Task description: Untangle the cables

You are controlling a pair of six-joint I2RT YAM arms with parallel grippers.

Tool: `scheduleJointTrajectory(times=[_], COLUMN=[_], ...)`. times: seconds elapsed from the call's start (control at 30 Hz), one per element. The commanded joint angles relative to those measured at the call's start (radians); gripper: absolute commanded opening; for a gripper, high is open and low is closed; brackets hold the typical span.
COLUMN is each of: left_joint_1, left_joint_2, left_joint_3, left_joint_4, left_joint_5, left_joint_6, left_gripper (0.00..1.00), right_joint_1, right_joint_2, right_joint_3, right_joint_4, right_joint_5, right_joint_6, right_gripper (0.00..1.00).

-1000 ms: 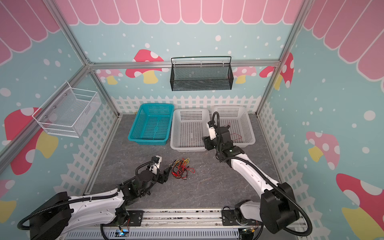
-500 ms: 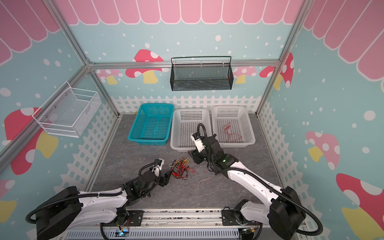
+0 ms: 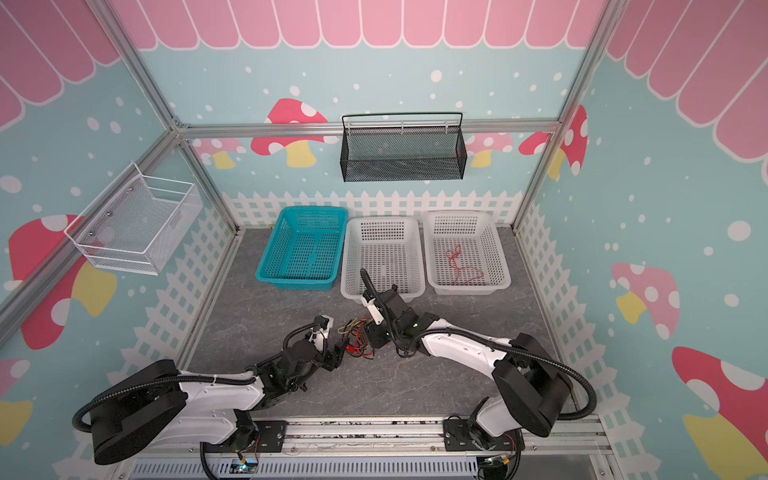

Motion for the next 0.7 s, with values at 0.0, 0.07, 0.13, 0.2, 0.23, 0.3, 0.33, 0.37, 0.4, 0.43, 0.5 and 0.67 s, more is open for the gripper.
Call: scheduleJointTrajectory(times=[0.0,0.07,0.13,0.2,0.23,0.3,0.33,0.37,0.4,0.43,0.5,0.67], left_joint_1=[0.006,0.006,0.006,0.006,0.006,0.006,0.006,0.006,0.006,0.006,0.006,0.006], left_joint_2=[0.024,0.037,0.045,0.051,0.054,0.057,0.056,0.054,0.052,0.05,0.042,0.042], left_joint_3=[0.02,0.023,0.027,0.026,0.026,0.026,0.026,0.026,0.026,0.026,0.025,0.025], left_joint_4=[0.065,0.073,0.077,0.085,0.087,0.09,0.091,0.089,0.088,0.085,0.084,0.085], left_joint_5=[0.0,-0.002,-0.002,-0.002,-0.002,-0.001,-0.001,-0.001,-0.001,0.0,-0.002,-0.012], left_joint_6=[-0.021,-0.021,-0.019,-0.018,-0.018,-0.018,-0.018,-0.019,-0.018,-0.018,-0.018,-0.013], left_gripper=[0.68,0.66,0.64,0.63,0.61,0.6,0.6,0.59,0.58,0.57,0.53,0.5], right_joint_1=[0.007,0.011,0.016,0.018,0.019,0.021,0.022,0.022,0.023,0.024,0.024,0.026], right_joint_2=[0.008,0.01,0.016,0.028,0.035,0.048,0.053,0.056,0.058,0.062,0.065,0.059], right_joint_3=[0.017,0.018,0.023,0.029,0.032,0.036,0.035,0.034,0.033,0.033,0.031,0.028], right_joint_4=[0.055,0.07,0.08,0.079,0.076,0.072,0.071,0.073,0.072,0.072,0.075,0.081], right_joint_5=[-0.019,-0.031,-0.043,-0.048,-0.048,-0.046,-0.045,-0.043,-0.043,-0.044,-0.041,-0.035], right_joint_6=[0.043,0.048,0.05,0.048,0.047,0.048,0.049,0.051,0.054,0.055,0.058,0.056], right_gripper=[0.57,0.57,0.56,0.52,0.49,0.44,0.43,0.4,0.38,0.35,0.26,0.0])
